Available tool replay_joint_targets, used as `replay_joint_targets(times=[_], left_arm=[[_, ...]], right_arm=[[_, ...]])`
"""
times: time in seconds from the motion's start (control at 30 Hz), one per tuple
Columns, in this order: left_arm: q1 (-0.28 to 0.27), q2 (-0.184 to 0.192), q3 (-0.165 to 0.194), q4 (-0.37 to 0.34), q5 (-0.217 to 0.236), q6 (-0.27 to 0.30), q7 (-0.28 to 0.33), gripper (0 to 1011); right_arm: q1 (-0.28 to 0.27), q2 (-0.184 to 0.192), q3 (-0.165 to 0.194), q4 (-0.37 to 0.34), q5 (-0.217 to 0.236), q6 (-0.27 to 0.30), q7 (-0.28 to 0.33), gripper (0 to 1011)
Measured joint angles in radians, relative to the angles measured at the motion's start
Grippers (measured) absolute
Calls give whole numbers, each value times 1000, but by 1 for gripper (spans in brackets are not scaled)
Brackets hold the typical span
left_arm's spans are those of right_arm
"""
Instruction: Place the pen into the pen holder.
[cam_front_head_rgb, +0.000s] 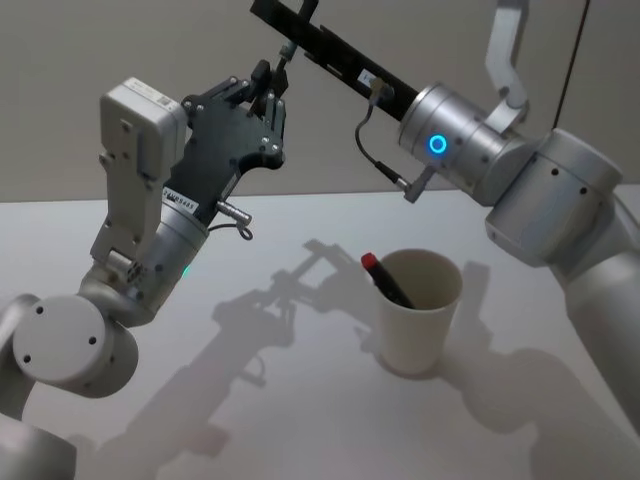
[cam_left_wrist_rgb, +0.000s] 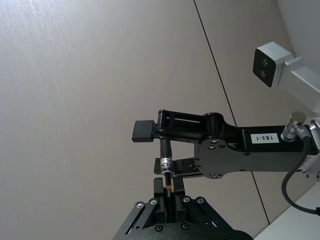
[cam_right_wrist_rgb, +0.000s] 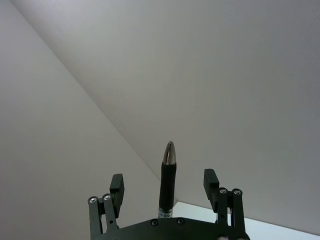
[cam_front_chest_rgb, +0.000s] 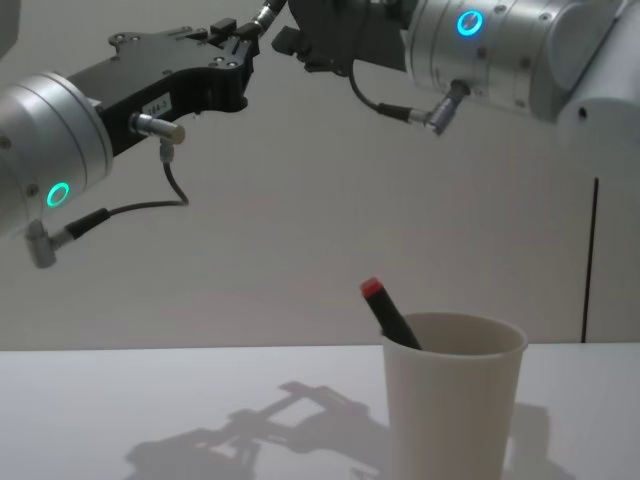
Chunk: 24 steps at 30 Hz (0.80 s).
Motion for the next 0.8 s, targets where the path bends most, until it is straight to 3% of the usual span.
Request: replay_joint_targets(times=[0.8], left_arm=[[-1, -1, 0, 1, 0, 0, 0, 114]], right_arm=[[10, 0, -10, 15, 0, -20, 12, 1001]])
